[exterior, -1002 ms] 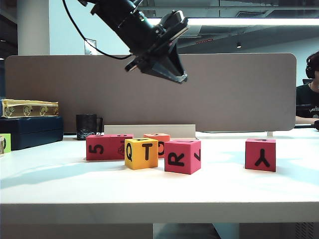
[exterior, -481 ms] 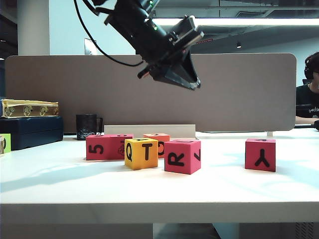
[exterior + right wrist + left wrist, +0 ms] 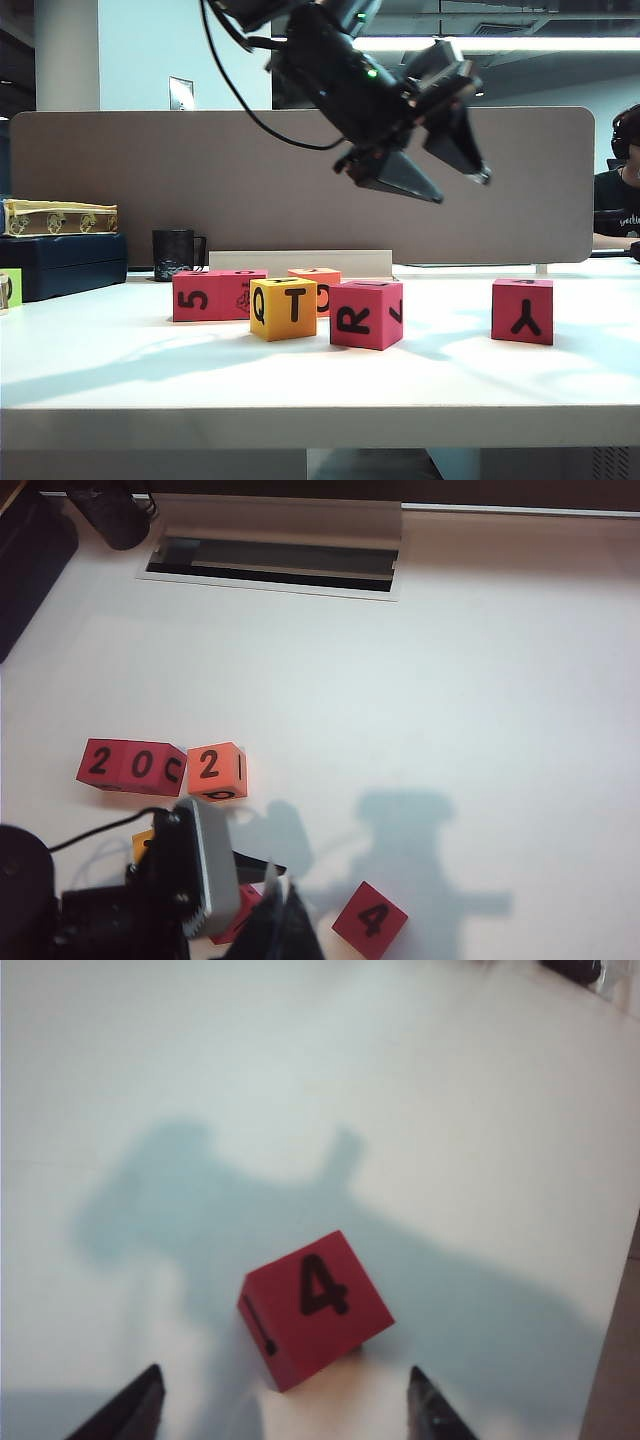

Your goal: Select the appropriate blocks from the scattered letter blocks on the table and arrange them in a row to spell out "2024".

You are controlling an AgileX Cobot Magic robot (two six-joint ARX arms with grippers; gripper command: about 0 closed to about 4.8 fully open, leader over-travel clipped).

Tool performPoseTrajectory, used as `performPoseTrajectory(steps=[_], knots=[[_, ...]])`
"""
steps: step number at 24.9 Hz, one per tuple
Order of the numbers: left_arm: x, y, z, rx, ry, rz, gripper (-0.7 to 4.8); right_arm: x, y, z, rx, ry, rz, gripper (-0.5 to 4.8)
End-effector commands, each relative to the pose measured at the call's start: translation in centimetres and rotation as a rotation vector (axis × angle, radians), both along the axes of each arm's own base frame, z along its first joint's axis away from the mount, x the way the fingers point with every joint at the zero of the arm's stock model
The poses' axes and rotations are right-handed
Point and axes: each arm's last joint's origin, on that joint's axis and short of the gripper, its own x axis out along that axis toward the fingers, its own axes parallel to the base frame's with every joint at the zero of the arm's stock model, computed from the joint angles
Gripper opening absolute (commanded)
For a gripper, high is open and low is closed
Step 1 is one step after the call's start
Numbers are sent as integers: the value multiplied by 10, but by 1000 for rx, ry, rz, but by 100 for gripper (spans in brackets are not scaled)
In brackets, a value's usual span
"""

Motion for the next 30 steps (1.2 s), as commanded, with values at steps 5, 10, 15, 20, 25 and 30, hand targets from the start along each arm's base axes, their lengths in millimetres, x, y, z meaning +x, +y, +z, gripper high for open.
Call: performPoseTrajectory(steps=[5, 10, 15, 20, 25, 30], knots=[[-15, -33, -29, 57, 29, 92, 439, -3, 0, 3, 13, -15, 17, -1], [-16, -48, -56, 54, 75, 112, 479, -3, 0, 3, 19, -13, 24, -1], [-19, -57, -59, -4, 78, 79, 479, -3, 0, 3, 19, -14, 24, -1], [-25, -65, -60, -7, 56, 83, 479, -3, 0, 3, 19, -14, 24, -1], [-24, -66, -69, 31, 31, 139, 479, -3, 0, 3, 19, -14, 24, -1], [-24, -65, -63, 9, 40, 115, 479, -3, 0, 3, 19, -14, 24, -1]])
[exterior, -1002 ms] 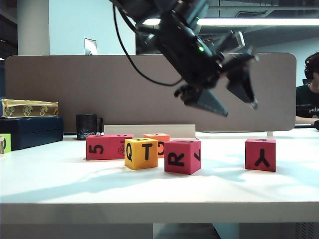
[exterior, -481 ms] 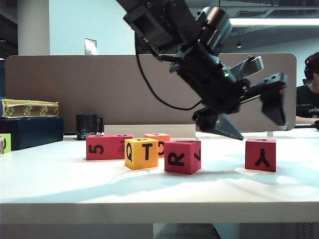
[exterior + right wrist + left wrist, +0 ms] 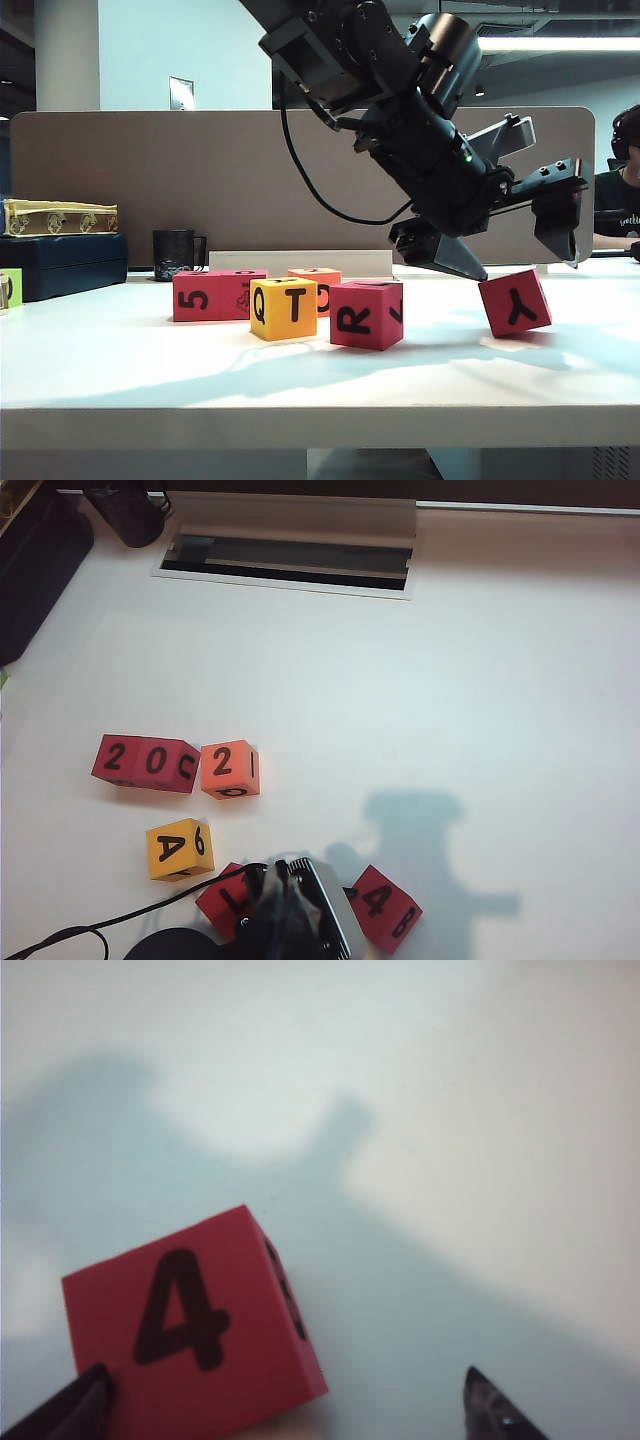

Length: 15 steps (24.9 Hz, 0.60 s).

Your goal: Select the appropriate blocks from the scattered letter blocks on the table and arrange them in a row to spell out "2024".

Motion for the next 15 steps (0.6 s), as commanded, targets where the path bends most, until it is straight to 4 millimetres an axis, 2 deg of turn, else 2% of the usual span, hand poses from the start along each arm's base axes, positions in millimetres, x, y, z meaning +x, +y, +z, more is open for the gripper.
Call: performPoseTrajectory(steps=[1, 8, 15], knots=[[-2, 0, 7, -19, 8, -30, 479, -2, 0, 3, 3, -18, 4, -1], [-4, 3, 22, -35, -6, -34, 479, -2, 0, 3, 4, -18, 4, -1], [-2, 3, 9, 0, 4, 2, 479, -2, 0, 3, 4, -18, 5, -1]])
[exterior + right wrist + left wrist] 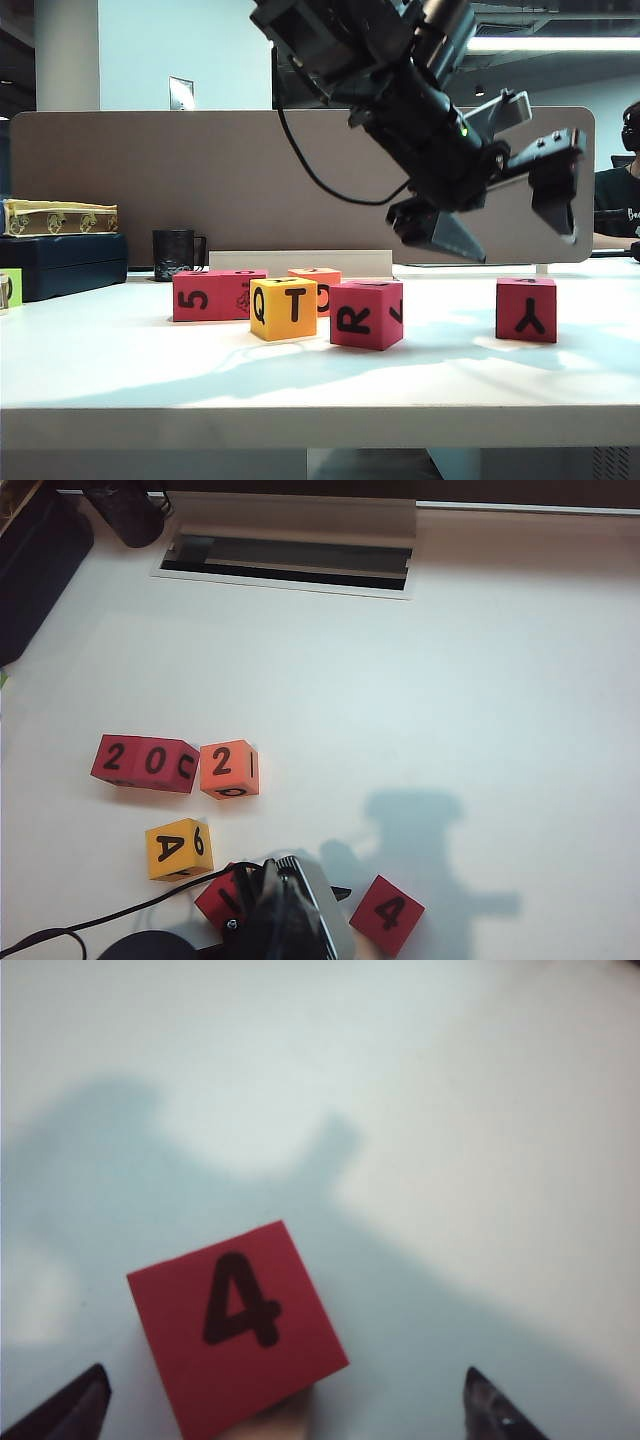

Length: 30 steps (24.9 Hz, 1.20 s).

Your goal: Select the appropriate blocks from the scattered letter blocks on the table and arrange them in a row to spell out "2024".

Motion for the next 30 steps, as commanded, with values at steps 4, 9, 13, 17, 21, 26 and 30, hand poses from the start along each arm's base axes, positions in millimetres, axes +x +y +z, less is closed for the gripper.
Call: performPoseTrajectory(steps=[4, 9, 13, 17, 21, 26, 30], knots=[[3, -3, -16, 29, 10, 16, 479, -3, 0, 3, 20, -14, 26, -1], [5, -6, -23, 9, 14, 32, 479, -3, 1, 3, 33, -10, 43, -1], [7, -7, -27, 0, 0, 46, 479, -3, 1, 3, 33, -10, 43, -1], [9, -8, -34, 7, 4, 54, 394, -3, 1, 3, 33, -10, 43, -1], [10, -8, -35, 2, 0, 57, 361, -3, 1, 3, 33, -10, 43, -1], [11, -9, -33, -17, -15, 57, 266, -3, 1, 3, 32, -10, 43, -1], [11, -9, -33, -18, -16, 56, 236, -3, 1, 3, 32, -11, 43, -1]])
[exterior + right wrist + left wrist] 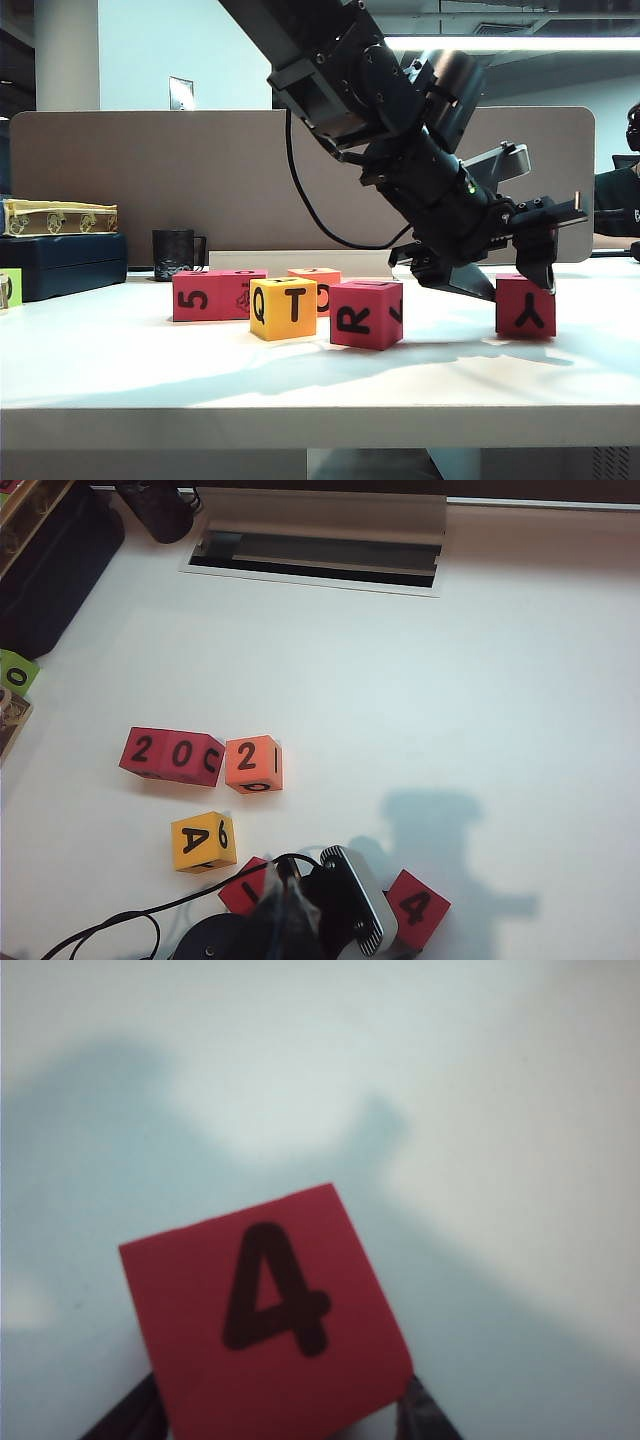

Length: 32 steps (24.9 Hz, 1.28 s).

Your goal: Select the appropriate blocks from the scattered letter blocks on the table and arrange them in a row to spell out "2024".

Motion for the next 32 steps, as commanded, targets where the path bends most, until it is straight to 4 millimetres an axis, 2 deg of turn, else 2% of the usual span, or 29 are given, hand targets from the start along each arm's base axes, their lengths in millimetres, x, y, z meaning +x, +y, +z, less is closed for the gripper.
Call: performPoseTrajectory(steps=[1, 6, 11, 25, 32], knots=[[1, 0, 4, -11, -17, 1, 236, -2, 0, 3, 3, -18, 4, -1], [8, 5, 9, -24, -38, 24, 236, -2, 0, 3, 3, -18, 4, -1], [29, 25, 11, -22, -44, 99, 236, -2, 0, 3, 3, -18, 4, -1], [72, 79, 14, 26, -14, 249, 236, -2, 0, 3, 3, -18, 4, -1], [74, 82, 13, 30, -15, 256, 236, -2, 0, 3, 3, -17, 4, -1]])
